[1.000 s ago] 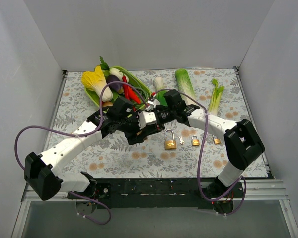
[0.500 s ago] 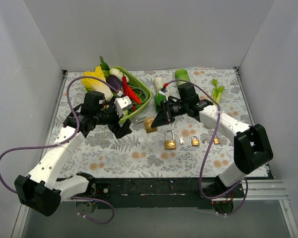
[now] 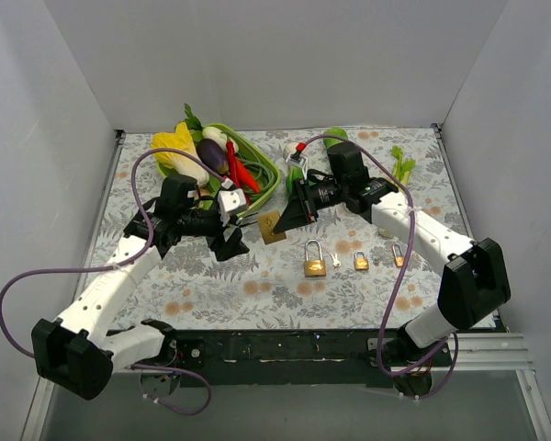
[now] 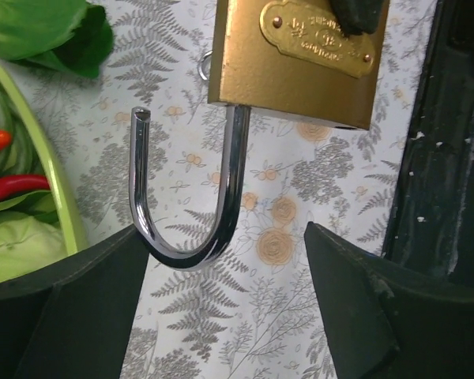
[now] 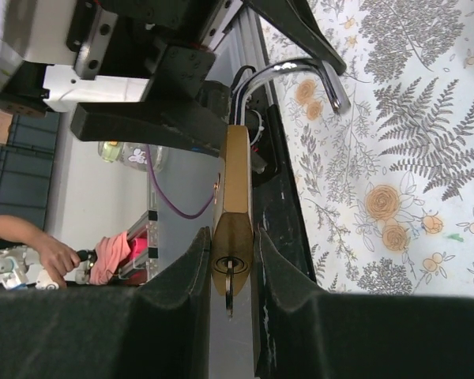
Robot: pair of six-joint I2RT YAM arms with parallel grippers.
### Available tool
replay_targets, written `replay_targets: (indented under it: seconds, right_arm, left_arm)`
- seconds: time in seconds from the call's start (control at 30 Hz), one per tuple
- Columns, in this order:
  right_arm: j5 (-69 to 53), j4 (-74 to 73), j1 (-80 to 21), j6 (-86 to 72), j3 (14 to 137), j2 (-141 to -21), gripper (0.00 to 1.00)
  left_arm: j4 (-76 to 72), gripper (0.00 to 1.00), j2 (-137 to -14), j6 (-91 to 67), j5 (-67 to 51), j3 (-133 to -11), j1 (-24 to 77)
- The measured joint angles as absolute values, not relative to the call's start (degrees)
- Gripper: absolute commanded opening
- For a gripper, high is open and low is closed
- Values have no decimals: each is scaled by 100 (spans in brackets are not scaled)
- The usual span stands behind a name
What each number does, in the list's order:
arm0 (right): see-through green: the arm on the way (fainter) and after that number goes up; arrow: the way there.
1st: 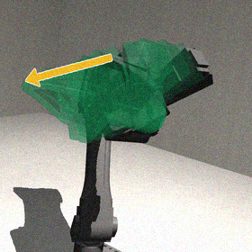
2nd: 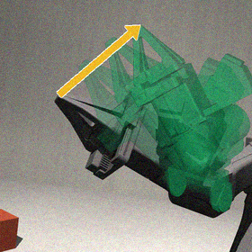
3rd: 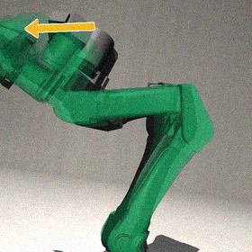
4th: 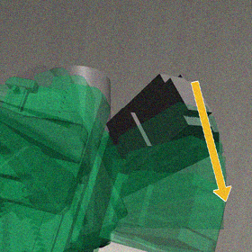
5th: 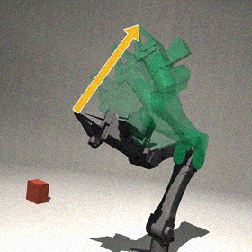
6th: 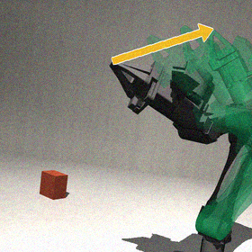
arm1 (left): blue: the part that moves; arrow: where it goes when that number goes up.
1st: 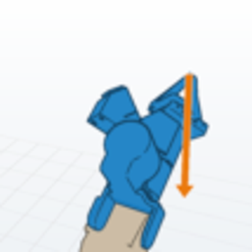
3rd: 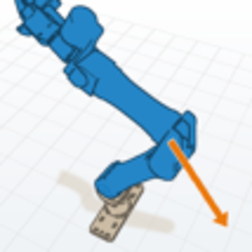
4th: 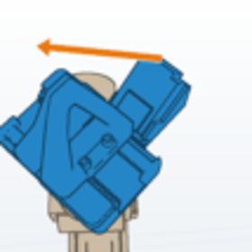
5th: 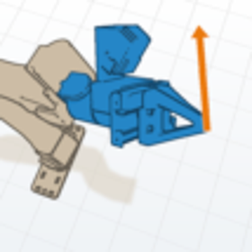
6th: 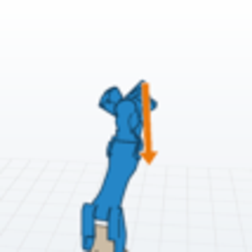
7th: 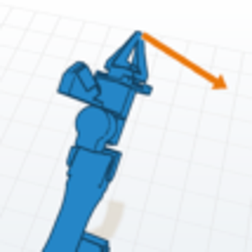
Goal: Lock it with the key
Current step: Pick up the lock from the center of the board, then lock the lock.
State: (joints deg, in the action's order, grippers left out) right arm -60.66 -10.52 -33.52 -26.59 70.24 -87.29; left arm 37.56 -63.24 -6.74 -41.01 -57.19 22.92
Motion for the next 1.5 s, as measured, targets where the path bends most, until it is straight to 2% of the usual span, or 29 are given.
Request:
replay_targets:
  seconds: [0.07, 0.17, 0.2, 0.3, 0.4, 0.53, 0.63, 0.87, 1.0, 1.07, 1.13, 1.3, 1.4, 1.5]
  right_arm:
    - [-6114, -1050, -3350, -2655, 7024, -8726, 1]
    - [-6125, -1050, -3350, -2604, 7024, -8670, 1]
    - [-6123, -1050, -3350, -2558, 7024, -8637, 1]
    - [-6121, -1050, -3352, -2449, 7024, -8576, 1]
    - [-6141, -1090, -3356, -2193, 7032, -8499, 1]
    - [-6132, -1264, -3385, -1752, 7052, -8383, 1]
    - [-6108, -1374, -3413, -1422, 7054, -8274, 1]
    - [-6010, -1413, -3428, -882, 7072, -8073, 1]
    - [-6001, -1413, -3433, -722, 7072, -8016, 1]
    - [-5999, -1413, -3433, -666, 7072, -8001, 1]
    - [-5999, -1413, -3433, -609, 7072, -7990, 1]
    - [-5959, -1402, -3454, -541, 7072, -7964, 1]
    - [-5942, -1396, -3463, -528, 7072, -7953, 1]
    - [-5946, -1376, -3468, -521, 7072, -7953, 1]
  left_arm:
    - [3824, 56, -6377, -593, -4276, -5719, 2292]
    - [4001, 42, -6453, -489, -4578, -5725, 2261]
    - [4064, 35, -6473, -458, -4654, -5739, 2263]
    - [4318, 24, -6558, -377, -4904, -5852, 2263]
    - [4501, 21, -6648, -346, -5046, -5999, 2250]
    - [4676, 9, -6731, -449, -5236, -6149, 2235]
    - [4783, 7, -6753, -578, -5402, -6213, 2228]
    - [4901, 12, -6820, -749, -5730, -6333, 2222]
    - [4910, 8, -6840, -884, -5843, -6359, 2222]
    - [4906, 11, -6862, -921, -5887, -6359, 2222]
    - [4890, 18, -6886, -972, -5931, -6359, 2222]
    - [4746, 19, -6890, -1170, -6073, -6359, 2222]
    - [4713, 14, -6890, -1234, -6134, -6359, 2224]
    - [4685, 0, -6893, -1273, -6154, -6359, 2222]
